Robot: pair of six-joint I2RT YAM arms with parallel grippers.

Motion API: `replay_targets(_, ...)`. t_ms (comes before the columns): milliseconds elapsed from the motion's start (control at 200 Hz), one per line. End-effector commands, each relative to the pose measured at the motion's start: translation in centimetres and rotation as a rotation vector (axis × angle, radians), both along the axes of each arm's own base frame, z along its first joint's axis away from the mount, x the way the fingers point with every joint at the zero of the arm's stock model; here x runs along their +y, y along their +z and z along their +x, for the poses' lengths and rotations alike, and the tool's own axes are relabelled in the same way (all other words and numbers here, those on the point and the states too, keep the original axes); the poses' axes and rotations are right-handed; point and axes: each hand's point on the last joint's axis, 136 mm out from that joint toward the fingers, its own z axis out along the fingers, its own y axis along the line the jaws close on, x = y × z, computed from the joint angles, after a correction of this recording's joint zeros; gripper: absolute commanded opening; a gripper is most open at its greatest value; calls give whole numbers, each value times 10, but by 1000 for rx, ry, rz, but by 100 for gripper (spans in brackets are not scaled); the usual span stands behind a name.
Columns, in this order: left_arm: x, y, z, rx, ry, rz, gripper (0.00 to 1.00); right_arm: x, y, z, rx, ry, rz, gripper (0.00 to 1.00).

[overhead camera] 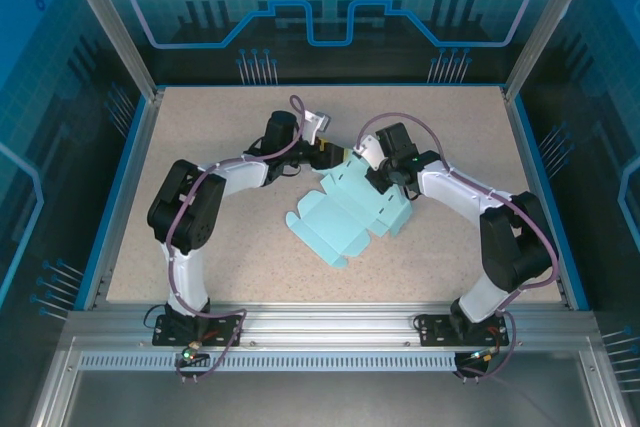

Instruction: Fold the paper box

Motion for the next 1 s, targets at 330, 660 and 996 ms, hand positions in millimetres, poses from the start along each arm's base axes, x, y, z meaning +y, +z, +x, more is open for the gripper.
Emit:
replay_targets(330, -3, 10, -40, -81, -120, -59, 56, -2, 13, 8, -7, -41, 50, 1)
replay_targets(660, 11, 2, -33, -71, -34, -14, 56, -1, 13, 7, 3, -37, 64, 1)
replay_targets(996, 22, 4, 2, 1, 25, -48, 60, 1, 14, 6, 7, -32, 73, 1)
